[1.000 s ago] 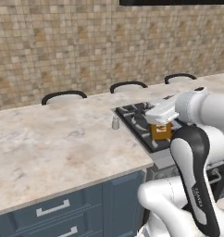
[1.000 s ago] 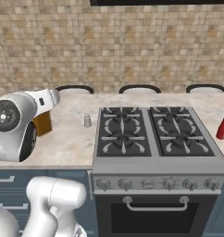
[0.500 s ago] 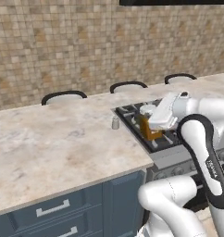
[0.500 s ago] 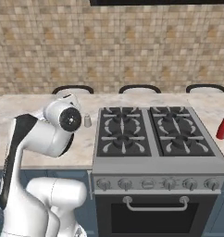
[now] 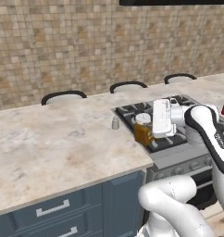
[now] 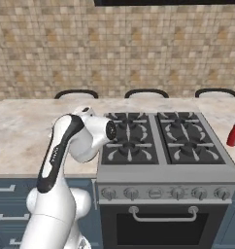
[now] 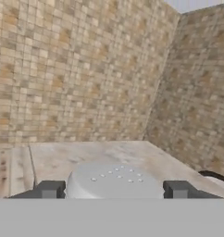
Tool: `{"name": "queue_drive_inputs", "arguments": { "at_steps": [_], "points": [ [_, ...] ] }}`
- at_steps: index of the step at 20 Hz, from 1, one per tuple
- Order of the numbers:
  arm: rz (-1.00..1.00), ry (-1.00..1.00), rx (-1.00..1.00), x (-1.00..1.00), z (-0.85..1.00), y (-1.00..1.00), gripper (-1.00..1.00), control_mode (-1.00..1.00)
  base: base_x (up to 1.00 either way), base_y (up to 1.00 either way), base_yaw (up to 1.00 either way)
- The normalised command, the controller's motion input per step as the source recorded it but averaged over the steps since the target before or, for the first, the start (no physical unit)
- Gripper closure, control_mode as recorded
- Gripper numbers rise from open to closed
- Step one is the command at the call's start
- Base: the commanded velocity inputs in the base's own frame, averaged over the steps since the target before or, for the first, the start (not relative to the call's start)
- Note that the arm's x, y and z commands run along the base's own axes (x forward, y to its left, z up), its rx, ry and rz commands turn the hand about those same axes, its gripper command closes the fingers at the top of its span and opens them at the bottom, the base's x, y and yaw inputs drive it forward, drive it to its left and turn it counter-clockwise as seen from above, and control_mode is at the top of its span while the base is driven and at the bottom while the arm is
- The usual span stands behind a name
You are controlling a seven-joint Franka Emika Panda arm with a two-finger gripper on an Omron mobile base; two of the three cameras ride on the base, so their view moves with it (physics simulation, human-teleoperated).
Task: Collect the turmeric, ketchup, and shaker from the cabinet and place them next to the stove.
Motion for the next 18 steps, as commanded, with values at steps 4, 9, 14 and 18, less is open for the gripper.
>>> {"name": "queue_drive_inputs", "arguments": {
  "at_steps": [4,9,14,18],
  "points": [
    [0.25,-0.1,0.04,0.14,-0.34,-0.18,1.0,-1.0,0.0,0.0,0.0],
    [0.19,-0.06,0.03,0.28,-0.29,-0.12,1.0,-1.0,0.0,0.0,0.0],
    [0.13,-0.01,0.02,0.44,-0.27,0.0,1.0,-1.0,0.0,0.0,0.0],
    [0.07,0.0,0.0,0.39,-0.26,-0.01,1.0,-1.0,0.0,0.0,0.0]
  ]
}}
